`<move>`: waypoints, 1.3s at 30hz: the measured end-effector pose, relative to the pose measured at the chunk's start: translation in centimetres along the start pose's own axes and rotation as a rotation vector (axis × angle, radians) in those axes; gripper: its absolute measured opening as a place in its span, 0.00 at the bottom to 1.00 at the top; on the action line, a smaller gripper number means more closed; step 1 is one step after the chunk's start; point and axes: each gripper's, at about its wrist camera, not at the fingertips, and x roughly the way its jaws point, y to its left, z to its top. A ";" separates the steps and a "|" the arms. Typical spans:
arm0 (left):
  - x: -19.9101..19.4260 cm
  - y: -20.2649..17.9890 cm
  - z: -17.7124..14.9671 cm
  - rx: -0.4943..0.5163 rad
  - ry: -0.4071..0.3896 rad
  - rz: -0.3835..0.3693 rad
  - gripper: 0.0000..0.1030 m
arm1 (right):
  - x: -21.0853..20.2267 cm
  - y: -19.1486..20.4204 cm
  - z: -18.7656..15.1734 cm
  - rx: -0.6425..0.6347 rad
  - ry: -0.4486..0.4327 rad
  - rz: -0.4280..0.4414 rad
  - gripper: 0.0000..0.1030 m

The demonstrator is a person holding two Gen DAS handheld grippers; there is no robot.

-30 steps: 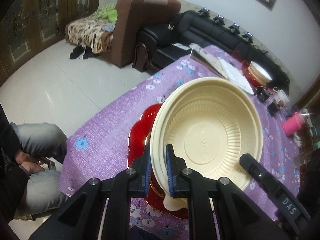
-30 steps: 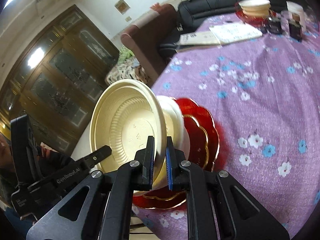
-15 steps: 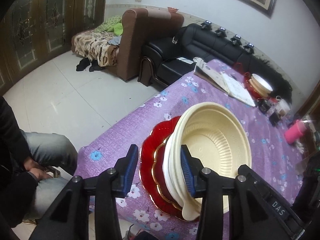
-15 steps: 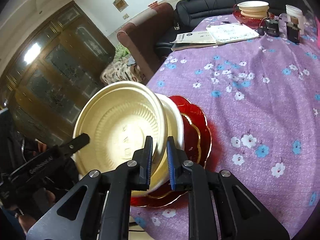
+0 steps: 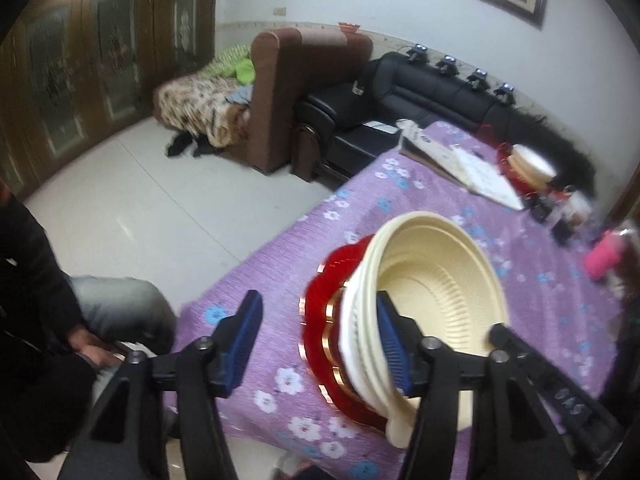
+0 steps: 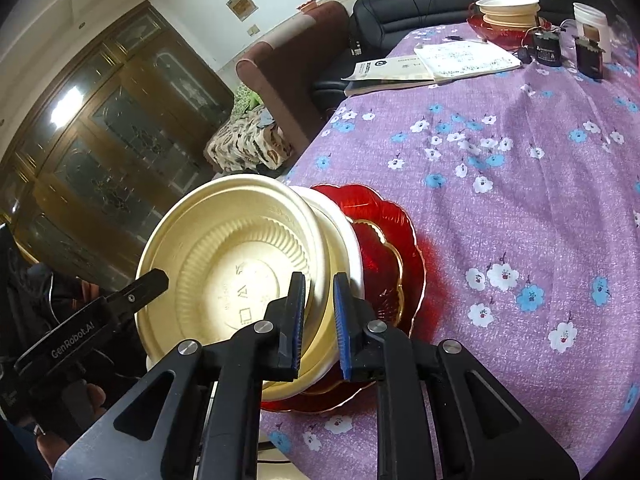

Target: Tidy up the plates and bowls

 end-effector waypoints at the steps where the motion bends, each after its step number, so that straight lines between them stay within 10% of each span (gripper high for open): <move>1: -0.2 -0.3 -0.1 0.018 -0.017 0.031 0.58 | -0.2 -0.1 0.0 0.003 -0.010 0.007 0.14; 10: -2.4 -2.4 -0.2 0.170 -0.184 0.293 0.80 | -3.1 -1.1 0.4 -0.014 -0.142 -0.023 0.14; 39: -7.7 -5.1 -2.5 0.163 -0.321 0.076 0.81 | -8.3 1.0 -3.3 -0.213 -0.235 0.027 0.14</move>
